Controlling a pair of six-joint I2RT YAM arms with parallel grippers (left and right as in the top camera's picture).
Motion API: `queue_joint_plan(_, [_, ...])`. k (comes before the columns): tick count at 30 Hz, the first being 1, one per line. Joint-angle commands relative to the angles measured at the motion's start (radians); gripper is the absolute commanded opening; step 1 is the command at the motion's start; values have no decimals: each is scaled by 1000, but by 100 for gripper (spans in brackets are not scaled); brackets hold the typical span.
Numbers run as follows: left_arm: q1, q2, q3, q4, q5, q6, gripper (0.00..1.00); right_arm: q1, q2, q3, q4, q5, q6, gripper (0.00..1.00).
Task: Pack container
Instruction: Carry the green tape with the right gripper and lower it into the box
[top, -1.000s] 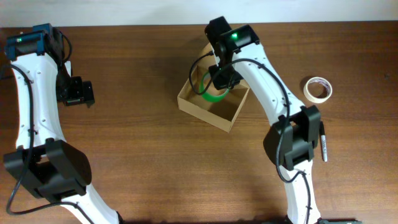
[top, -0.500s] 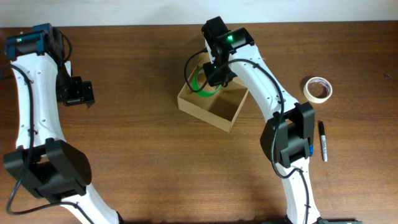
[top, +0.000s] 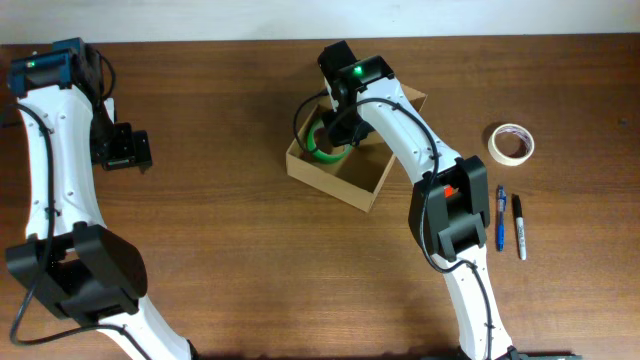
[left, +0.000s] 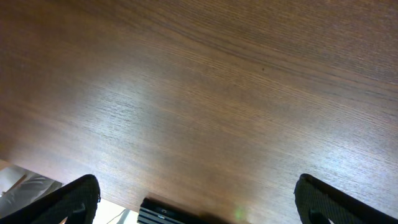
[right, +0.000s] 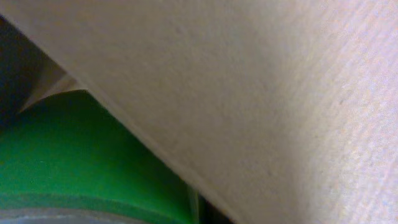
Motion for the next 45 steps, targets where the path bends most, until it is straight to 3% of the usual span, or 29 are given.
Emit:
queue_joint_plan(1, [7, -4, -5, 0, -11, 15, 100, 9, 6, -2, 25, -12, 9, 4])
queue_joint_plan(21, [7, -4, -5, 0, -11, 15, 100, 10, 39, -6, 3, -10, 16, 4])
queue_joint_plan(25, [7, -4, -5, 0, -11, 15, 100, 10, 39, -6, -3, -10, 16, 29])
queue_joint_plan(32, [7, -4, -5, 0, -11, 15, 100, 10, 39, -6, -19, -9, 16, 30])
queue_joint_plan(35, [7, -4, -5, 0, -11, 15, 100, 13, 35, -5, -31, 0, 15, 24])
queue_joint_plan(39, [7, -4, -5, 0, -11, 15, 100, 39, -20, 11, -60, 126, 15, 23])
queue_joint_plan(41, [7, -4, -5, 0, -11, 15, 100, 57, -68, 39, -69, 175, 15, 25])
queue_joint_plan(45, [7, -4, -5, 0, -11, 15, 100, 86, -186, 131, -97, 178, 16, 41])
